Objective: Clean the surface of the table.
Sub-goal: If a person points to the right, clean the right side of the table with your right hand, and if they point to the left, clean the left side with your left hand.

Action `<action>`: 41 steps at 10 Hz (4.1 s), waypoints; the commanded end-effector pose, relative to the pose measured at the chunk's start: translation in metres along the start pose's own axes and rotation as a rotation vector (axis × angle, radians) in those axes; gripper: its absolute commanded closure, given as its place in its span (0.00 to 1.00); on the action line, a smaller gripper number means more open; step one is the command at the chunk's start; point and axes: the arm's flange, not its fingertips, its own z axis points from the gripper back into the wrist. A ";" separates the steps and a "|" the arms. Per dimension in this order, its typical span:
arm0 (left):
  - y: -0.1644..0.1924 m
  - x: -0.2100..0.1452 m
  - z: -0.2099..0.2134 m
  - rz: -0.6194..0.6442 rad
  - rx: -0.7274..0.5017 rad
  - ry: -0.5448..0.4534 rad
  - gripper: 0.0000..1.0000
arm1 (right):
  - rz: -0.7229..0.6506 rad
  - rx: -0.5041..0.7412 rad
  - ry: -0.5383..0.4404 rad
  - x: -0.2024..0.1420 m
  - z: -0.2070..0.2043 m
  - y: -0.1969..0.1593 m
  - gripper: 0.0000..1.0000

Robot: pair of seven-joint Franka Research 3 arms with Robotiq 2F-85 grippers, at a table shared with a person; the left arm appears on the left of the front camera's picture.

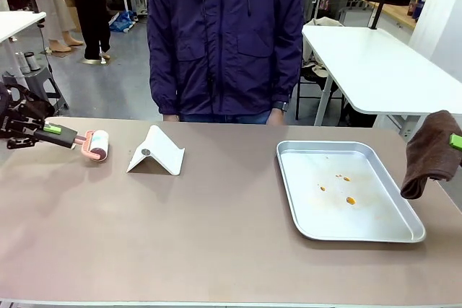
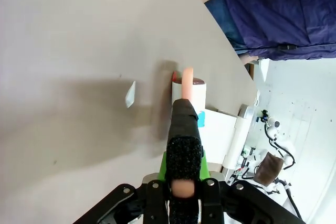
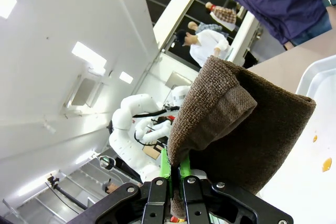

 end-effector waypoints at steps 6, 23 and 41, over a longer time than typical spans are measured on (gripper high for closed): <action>-0.010 0.000 -0.020 -0.064 0.005 -0.025 0.97 | -0.020 0.014 0.004 0.001 -0.001 0.005 1.00; 0.063 -0.182 0.254 -0.284 -0.404 -0.054 0.97 | -0.020 0.014 0.004 0.001 -0.001 0.005 1.00; 0.077 0.005 0.160 -0.172 -0.205 -0.075 0.78 | -0.020 0.014 0.004 0.001 -0.001 0.005 1.00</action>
